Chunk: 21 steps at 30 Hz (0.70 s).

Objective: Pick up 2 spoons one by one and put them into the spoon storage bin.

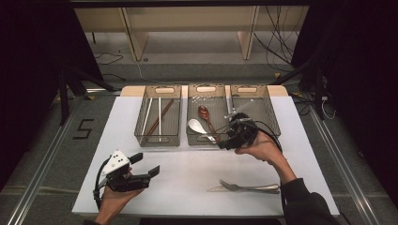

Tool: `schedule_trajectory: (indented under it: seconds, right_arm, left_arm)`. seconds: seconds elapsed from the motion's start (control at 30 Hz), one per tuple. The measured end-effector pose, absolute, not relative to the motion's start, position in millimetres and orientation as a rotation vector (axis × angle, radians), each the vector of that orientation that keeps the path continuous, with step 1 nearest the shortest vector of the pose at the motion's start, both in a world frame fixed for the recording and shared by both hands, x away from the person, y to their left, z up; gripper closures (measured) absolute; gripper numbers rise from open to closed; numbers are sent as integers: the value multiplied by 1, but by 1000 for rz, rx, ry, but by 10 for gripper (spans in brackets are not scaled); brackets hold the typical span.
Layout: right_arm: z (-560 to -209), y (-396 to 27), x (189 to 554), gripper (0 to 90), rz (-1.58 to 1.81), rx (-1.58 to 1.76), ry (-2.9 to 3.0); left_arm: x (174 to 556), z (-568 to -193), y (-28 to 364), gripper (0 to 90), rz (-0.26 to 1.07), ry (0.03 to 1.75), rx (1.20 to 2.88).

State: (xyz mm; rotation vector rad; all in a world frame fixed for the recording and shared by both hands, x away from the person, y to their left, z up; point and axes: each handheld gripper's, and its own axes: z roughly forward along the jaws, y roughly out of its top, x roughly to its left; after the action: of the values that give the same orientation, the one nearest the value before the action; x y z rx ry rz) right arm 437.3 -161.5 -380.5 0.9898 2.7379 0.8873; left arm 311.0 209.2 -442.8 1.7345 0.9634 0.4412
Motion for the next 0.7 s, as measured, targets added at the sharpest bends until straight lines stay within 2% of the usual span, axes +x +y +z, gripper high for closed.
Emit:
schedule_trajectory:
  seconds: [0.3,0.47,0.57,0.7]
  right_arm:
    - [-392,-180,410,356,864,990,2744]
    - [-399,-187,400,397,839,995,2742]
    - [-403,-189,395,452,827,1000,2727]
    - [-407,-192,387,570,821,1010,2726]
  left_arm:
    - [311,-443,208,165,441,964,1735]
    - [311,-443,209,165,442,964,1736]
    - [311,-443,209,165,441,964,1736]
    - [311,-443,209,165,441,964,1735]
